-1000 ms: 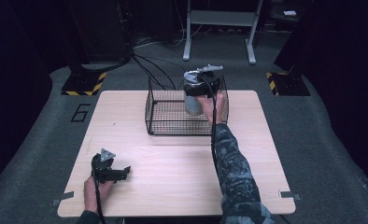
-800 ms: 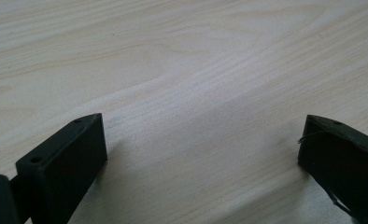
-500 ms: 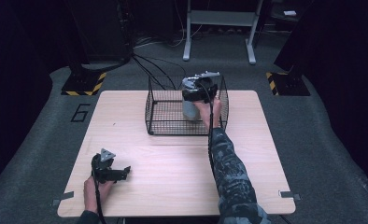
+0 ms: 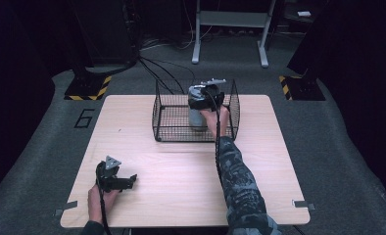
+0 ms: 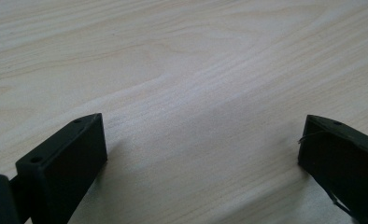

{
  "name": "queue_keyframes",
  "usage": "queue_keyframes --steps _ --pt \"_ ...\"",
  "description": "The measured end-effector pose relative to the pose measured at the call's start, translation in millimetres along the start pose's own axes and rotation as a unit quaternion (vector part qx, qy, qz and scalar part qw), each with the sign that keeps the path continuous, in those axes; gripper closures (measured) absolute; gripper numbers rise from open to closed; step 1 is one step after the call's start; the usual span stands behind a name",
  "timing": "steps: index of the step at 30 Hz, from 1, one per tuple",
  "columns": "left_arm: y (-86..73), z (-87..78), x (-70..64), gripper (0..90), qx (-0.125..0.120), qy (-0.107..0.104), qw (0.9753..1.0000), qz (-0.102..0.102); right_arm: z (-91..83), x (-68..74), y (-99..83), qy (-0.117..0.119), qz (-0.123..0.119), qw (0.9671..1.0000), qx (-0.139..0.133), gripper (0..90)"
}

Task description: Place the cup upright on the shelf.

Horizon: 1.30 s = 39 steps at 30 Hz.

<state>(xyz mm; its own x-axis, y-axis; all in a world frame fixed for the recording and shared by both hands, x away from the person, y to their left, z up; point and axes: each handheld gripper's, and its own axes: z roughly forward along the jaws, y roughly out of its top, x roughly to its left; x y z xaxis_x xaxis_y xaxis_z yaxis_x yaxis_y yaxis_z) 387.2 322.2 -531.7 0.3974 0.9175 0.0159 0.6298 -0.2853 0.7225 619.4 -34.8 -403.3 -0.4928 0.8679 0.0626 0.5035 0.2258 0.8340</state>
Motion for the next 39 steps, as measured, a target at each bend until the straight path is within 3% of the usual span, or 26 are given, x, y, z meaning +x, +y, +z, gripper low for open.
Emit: queue_keyframes --steps 11,12,15,22,28,31,39 --pt "0.2 -0.3 0.2 1.0 0.002 -0.002 1.0000 0.000 -5.4 0.3 -15.0 0.005 -0.022 0.9997 -0.011 3.2" --pt "0.2 -0.3 0.3 1.0 0.002 -0.002 1.0000 0.001 -6.4 1.4 -16.4 0.004 -0.015 0.9998 -0.011 3.2" --pt "0.2 -0.3 0.3 1.1 0.002 -0.002 1.0000 0.001 -8.1 4.1 -16.8 0.003 -0.040 0.9992 -0.006 3.2" --pt "0.2 -0.3 0.3 1.0 0.002 -0.002 1.0000 0.001 -8.3 5.3 -16.1 -0.002 -0.033 0.9994 -0.007 2.9" --pt "0.2 -0.3 0.3 1.0 0.002 -0.002 1.0000 0.001 -11.8 4.5 -14.7 0.002 -0.033 0.9994 0.015 0.0" --pt "0.0 0.2 0.1 1.0 -0.001 -0.001 1.0000 0.000 -17.8 1.5 -14.7 0.017 -0.022 0.9995 0.013 0.0" --pt "0.6 -0.7 0.9 1.0 0.005 -0.005 1.0000 0.003 -39.8 1.3 -13.4 0.031 -0.035 0.9987 0.021 0.0"
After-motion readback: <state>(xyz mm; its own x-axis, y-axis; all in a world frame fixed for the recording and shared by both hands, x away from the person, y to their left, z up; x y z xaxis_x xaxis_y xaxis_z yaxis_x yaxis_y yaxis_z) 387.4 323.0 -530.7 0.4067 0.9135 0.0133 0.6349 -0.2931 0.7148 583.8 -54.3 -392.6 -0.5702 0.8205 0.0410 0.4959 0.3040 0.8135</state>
